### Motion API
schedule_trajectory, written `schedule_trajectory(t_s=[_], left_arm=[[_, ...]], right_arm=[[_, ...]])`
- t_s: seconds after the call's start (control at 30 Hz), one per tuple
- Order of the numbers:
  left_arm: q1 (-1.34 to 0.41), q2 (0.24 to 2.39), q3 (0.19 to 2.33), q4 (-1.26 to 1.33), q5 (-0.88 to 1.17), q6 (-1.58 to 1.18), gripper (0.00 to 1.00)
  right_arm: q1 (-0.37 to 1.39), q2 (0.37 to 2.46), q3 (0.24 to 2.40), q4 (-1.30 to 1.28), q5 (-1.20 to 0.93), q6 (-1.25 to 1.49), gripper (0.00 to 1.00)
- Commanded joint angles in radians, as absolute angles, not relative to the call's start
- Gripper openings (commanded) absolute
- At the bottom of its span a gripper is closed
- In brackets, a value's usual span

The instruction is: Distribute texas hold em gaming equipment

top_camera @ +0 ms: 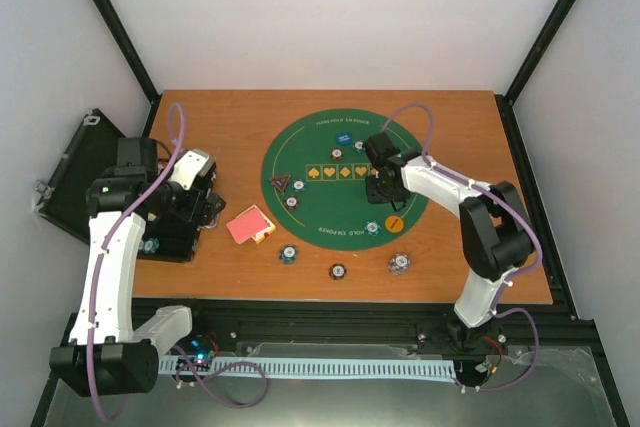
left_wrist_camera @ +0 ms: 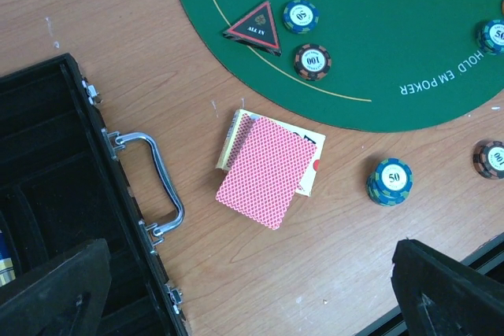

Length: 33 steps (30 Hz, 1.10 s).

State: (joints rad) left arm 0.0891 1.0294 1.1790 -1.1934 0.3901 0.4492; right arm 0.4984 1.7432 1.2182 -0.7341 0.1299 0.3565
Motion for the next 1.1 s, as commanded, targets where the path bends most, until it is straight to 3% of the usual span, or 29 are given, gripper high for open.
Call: schedule_trajectory(t_s=[0.0,1.07], left_arm=[[0.095,1.038,1.227,-1.210,0.411,0.459,1.00],[0.095,1.042,1.232,-1.203,0.403,0.472,1.00]], right_arm=[[0.486,1.810,1.251,-0.699,0.114,0.329,0.27],[0.440,1.827,1.051,-0.578,0.103,0.366,0.28]])
